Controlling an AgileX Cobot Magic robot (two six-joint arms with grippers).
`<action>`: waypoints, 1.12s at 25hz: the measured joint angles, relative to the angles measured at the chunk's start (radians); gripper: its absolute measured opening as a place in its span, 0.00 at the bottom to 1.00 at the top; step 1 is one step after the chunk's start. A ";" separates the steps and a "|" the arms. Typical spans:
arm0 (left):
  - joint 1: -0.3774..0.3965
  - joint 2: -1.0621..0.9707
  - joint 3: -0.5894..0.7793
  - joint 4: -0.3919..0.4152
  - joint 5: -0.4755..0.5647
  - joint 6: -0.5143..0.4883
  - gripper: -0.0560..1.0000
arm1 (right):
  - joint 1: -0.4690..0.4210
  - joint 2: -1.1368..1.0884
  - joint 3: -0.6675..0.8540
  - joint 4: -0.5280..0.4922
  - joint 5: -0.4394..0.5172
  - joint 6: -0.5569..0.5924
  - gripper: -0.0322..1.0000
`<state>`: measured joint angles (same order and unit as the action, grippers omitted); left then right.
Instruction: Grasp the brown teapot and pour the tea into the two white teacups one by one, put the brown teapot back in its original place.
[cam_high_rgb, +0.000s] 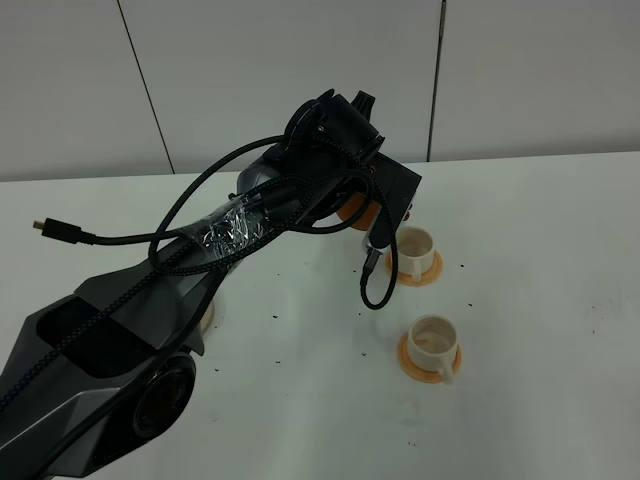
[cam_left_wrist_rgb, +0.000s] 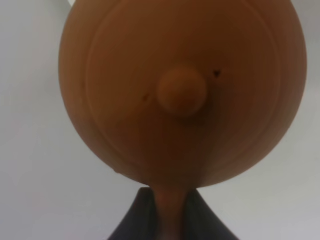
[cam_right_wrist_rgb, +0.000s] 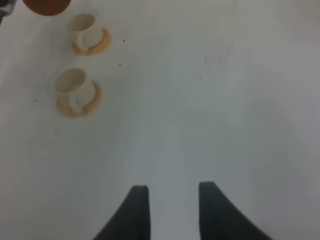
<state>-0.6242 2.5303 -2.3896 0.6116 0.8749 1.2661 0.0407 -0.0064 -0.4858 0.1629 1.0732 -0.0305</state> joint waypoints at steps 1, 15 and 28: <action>0.000 0.000 0.000 0.000 0.000 0.006 0.21 | 0.000 0.000 0.000 0.000 0.000 -0.001 0.26; 0.000 0.000 0.000 0.021 -0.002 0.043 0.21 | 0.000 0.000 0.000 0.000 0.000 -0.001 0.26; -0.004 0.000 0.000 0.034 -0.022 0.085 0.21 | 0.000 0.000 0.000 0.000 0.000 0.001 0.26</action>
<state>-0.6286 2.5303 -2.3896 0.6452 0.8531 1.3513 0.0407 -0.0064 -0.4858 0.1629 1.0732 -0.0293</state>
